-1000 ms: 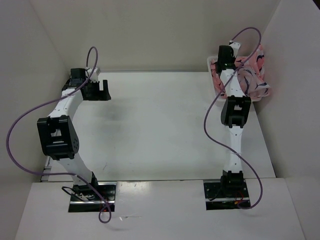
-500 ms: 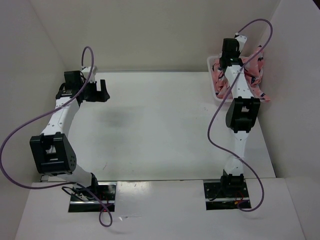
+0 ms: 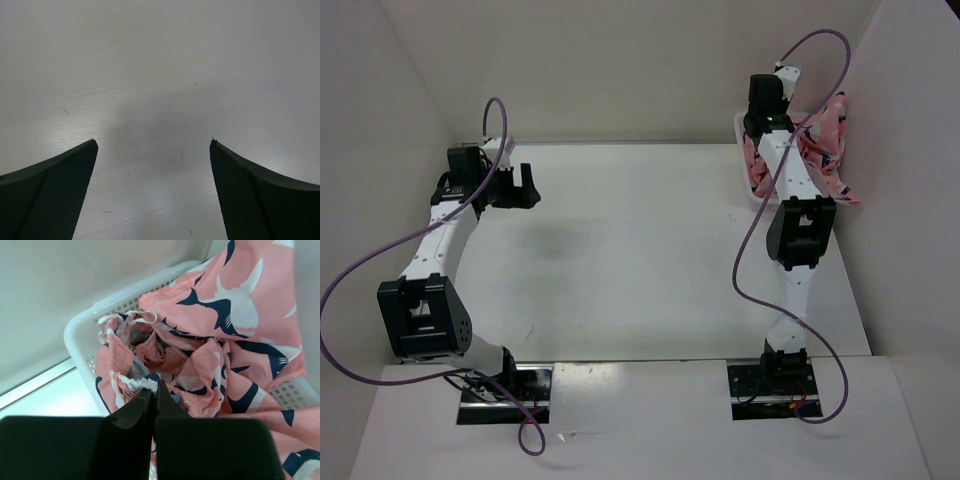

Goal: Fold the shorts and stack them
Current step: Grab the shorts from the pile

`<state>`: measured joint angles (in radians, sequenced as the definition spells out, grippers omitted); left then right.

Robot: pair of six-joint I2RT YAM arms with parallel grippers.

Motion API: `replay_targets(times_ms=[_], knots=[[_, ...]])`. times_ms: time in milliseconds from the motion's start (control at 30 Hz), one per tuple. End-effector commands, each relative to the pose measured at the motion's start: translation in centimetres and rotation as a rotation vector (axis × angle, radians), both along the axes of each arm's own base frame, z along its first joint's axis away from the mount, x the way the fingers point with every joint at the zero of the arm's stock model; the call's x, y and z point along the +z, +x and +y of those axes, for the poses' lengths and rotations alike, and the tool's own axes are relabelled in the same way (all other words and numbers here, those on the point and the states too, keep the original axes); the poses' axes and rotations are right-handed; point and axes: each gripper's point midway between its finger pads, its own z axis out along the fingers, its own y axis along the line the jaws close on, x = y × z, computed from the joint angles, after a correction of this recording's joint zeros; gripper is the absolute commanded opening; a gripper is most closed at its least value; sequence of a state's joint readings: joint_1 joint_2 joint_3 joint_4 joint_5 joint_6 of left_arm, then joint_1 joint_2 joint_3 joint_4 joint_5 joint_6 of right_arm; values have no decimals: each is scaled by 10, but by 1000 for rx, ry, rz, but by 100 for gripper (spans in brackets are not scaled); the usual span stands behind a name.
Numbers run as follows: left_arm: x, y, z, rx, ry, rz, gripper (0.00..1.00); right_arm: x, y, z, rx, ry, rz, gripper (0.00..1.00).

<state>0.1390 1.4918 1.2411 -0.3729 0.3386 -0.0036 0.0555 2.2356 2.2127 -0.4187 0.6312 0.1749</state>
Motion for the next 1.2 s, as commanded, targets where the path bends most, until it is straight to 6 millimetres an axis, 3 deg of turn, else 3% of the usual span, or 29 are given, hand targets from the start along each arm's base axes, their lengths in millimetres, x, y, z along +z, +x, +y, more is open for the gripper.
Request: replay_targets(times_ms=[0,367,467,533,567,633,667,733,767,833,867,900,933,1033,1100,1167], knots=[[28,4,-9,-37,-3,-94,99,101,-17,7,-37,-8,-225,0],[37,8,-24,-76,-2,-121,99,200,-40,31,-35,28,-454,0],[49,9,-29,-88,1,-148,99,251,-57,34,-24,34,-572,0],[50,10,-33,-97,1,-158,99,271,-64,32,-24,24,-615,0],[55,11,-33,-97,3,-168,99,294,-73,31,-26,34,-677,0],[59,9,-41,-116,2,-179,99,318,-85,27,-26,4,-725,0],[63,8,-41,-116,3,-188,99,344,-101,29,-19,2,-785,0],[68,6,-45,-125,4,-200,99,371,-115,35,21,-30,-841,0],[73,3,-49,-134,4,-214,99,400,-131,45,78,-32,-917,0],[81,3,-47,-127,11,-238,99,420,-140,68,165,-77,-956,0],[87,0,-48,-127,13,-253,99,449,-165,78,222,-96,-1038,0],[95,-3,-48,-127,15,-273,99,451,-162,91,264,-122,-1049,0],[99,-5,-48,-127,16,-284,99,470,-180,99,290,-145,-1130,0],[111,-14,-46,-117,24,-317,99,495,-209,150,453,-244,-1184,0],[115,-22,-42,-95,39,-333,99,504,-225,196,641,-256,-1232,0],[114,-28,-37,-67,55,-331,99,501,-229,227,735,-259,-1232,0]])
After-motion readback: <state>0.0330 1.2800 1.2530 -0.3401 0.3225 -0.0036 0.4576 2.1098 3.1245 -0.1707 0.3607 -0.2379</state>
